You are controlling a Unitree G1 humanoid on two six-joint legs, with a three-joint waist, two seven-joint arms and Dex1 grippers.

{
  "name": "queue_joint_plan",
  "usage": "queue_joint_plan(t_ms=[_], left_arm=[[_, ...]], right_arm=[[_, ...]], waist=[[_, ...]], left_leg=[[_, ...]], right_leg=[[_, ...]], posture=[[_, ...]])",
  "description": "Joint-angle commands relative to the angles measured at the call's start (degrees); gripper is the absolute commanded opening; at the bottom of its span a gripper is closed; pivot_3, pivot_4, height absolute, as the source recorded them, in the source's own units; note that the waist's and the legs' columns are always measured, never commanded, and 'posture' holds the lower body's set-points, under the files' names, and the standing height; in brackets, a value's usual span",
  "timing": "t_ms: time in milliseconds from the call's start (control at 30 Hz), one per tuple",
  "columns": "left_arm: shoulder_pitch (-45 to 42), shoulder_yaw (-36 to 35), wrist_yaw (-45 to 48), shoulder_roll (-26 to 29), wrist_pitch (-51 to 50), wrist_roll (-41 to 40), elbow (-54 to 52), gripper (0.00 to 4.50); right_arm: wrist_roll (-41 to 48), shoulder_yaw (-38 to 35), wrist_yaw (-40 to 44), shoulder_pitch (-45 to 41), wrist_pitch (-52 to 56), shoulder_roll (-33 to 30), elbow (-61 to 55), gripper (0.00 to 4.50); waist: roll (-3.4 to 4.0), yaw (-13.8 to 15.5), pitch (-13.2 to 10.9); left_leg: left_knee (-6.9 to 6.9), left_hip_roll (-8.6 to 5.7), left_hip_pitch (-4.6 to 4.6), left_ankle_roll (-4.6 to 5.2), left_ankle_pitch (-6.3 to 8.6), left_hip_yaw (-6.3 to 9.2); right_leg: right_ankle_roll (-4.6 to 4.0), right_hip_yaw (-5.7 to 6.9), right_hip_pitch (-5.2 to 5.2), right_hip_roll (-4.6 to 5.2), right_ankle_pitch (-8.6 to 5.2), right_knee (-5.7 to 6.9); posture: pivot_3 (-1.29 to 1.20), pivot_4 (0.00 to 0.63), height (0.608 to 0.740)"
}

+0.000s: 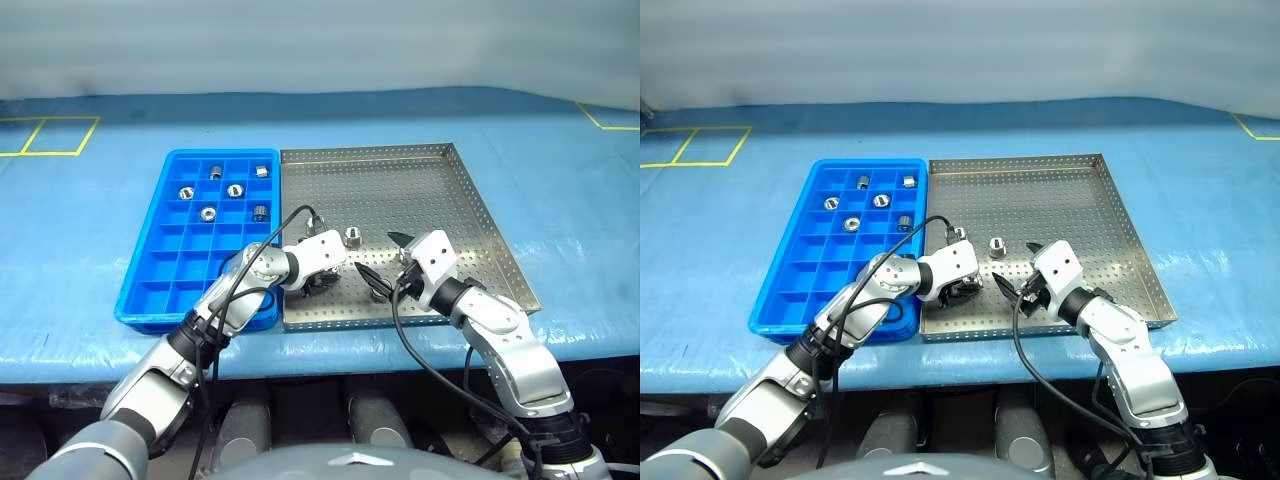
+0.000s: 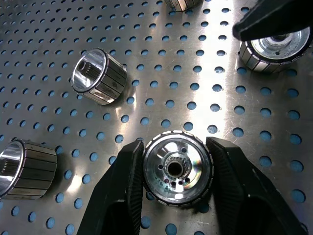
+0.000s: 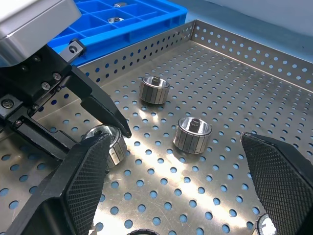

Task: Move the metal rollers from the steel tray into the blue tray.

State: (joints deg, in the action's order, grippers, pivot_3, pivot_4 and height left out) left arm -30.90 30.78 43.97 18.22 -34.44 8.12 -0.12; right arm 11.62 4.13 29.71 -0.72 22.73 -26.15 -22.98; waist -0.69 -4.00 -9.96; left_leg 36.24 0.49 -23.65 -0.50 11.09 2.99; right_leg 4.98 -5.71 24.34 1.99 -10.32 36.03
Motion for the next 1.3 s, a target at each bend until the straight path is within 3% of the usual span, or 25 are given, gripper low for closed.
queue_joint_plan(t_ms=[33, 367, 600, 867, 1000, 1300], left_arm=[[0.7, -2.4, 1.5, 0.9, -0.2, -2.2, -4.7, 1.71], [4.1, -11.8, 1.2, 4.0, -5.4, -9.3, -21.1, 1.71], [9.4, -17.0, -6.2, 9.2, -11.4, -6.5, -26.1, 1.71], [12.8, -26.5, -26.1, 4.2, -20.4, 1.4, -26.2, 1.71], [13.1, -27.5, -33.1, 3.2, -21.1, 5.1, -23.6, 1.71], [12.2, -29.5, -41.6, 0.0, -18.9, 7.8, -15.5, 1.71]], right_arm=[[1.1, -0.8, 0.7, 0.0, -0.1, 0.0, -1.5, 4.5], [5.7, 0.5, 8.9, 1.3, 3.8, -4.6, -3.6, 4.5], [15.4, -0.1, 15.5, -0.4, 5.4, -4.2, -6.2, 4.5], [13.7, -1.1, 11.7, -2.1, 4.4, -3.0, -3.4, 4.5], [12.4, -2.1, 9.8, -2.8, 3.4, -2.5, -1.6, 4.5], [12.1, -4.6, 5.9, -1.7, 2.6, -1.0, -2.1, 4.5]], waist=[[0.0, 0.0, 0.0], [-0.01, 0.2, 0.0], [-0.02, 0.4, 0.0], [-0.12, 2.1, -0.1], [-0.12, 3.0, -0.1], [-0.14, 3.5, -0.1]], left_leg=[[-0.01, 0.0, 0.0, 0.0, 0.0, 0.0], [-0.02, 0.01, -0.02, 0.0, 0.0, 0.0], [-0.03, 0.06, 0.04, 0.0, 0.0, 0.03], [0.05, 0.03, -0.01, 0.0, 0.0, 0.09], [0.01, 0.03, -0.01, -0.01, 0.0, 0.12], [0.0, 0.01, -0.04, -0.02, 0.0, 0.14]], right_leg=[[0.0, 0.0, 0.0, 0.0, 0.0, 0.0], [0.0, -0.01, 0.01, 0.01, 0.0, -0.01], [-0.01, -0.01, -0.01, -0.05, -0.01, 0.02], [0.0, 0.05, -0.03, -0.04, 0.0, 0.0], [-0.01, 0.08, -0.04, -0.04, 0.0, -0.01], [-0.01, 0.09, -0.04, -0.03, 0.01, -0.04]], posture=[[-0.03, 0.15, 0.74], [0.01, 0.15, 0.74], [0.05, 0.15, 0.74], [0.1, 0.15, 0.74], [0.12, 0.15, 0.74], [0.09, 0.15, 0.74]])
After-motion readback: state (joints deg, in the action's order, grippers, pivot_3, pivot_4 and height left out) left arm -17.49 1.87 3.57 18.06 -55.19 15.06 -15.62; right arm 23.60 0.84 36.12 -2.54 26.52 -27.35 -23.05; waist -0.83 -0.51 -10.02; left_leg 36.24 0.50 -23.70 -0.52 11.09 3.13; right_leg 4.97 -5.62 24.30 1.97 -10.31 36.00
